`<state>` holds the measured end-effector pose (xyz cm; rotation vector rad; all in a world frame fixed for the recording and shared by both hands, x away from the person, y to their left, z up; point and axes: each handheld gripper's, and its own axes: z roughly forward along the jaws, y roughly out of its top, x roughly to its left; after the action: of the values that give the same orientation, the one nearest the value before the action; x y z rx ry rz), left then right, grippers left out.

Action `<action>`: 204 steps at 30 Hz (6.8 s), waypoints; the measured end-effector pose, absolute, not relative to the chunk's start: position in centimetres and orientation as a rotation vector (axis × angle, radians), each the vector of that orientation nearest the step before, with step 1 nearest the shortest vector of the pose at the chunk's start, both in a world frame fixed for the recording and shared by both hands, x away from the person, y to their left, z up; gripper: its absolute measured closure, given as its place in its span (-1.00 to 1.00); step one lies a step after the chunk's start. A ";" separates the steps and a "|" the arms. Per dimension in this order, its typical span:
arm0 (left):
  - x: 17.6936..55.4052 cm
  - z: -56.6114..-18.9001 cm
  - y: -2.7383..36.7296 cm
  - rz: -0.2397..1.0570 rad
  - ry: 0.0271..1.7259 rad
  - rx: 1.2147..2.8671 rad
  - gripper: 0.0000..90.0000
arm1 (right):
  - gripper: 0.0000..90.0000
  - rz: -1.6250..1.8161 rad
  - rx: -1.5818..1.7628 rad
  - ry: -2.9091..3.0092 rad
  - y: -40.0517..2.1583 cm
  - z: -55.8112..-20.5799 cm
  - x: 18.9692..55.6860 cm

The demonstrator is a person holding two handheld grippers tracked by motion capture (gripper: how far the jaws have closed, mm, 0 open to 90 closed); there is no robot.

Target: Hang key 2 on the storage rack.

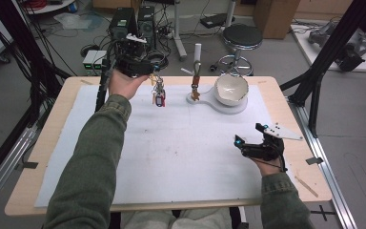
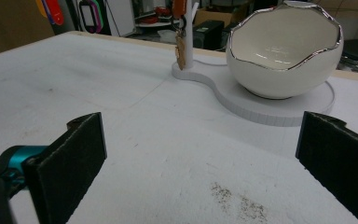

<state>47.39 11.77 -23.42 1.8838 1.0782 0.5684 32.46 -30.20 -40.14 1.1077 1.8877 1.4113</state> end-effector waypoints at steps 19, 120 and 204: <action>48.9 -21.7 10.1 0.581 1.051 1.860 0.38 | -0.98 1.421 1.112 1.871 -30.5 -40.1 32.3; 55.2 -27.6 6.0 0.540 1.189 1.829 -0.58 | -0.98 1.419 1.114 1.850 -31.2 -40.2 31.9; 43.7 -32.3 18.3 0.588 1.222 1.675 -0.96 | -0.98 1.399 1.124 1.835 -31.0 -40.1 31.8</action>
<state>43.68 18.33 -32.33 1.6746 1.2219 0.5883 31.83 -31.01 -40.15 1.1236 1.8352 1.3990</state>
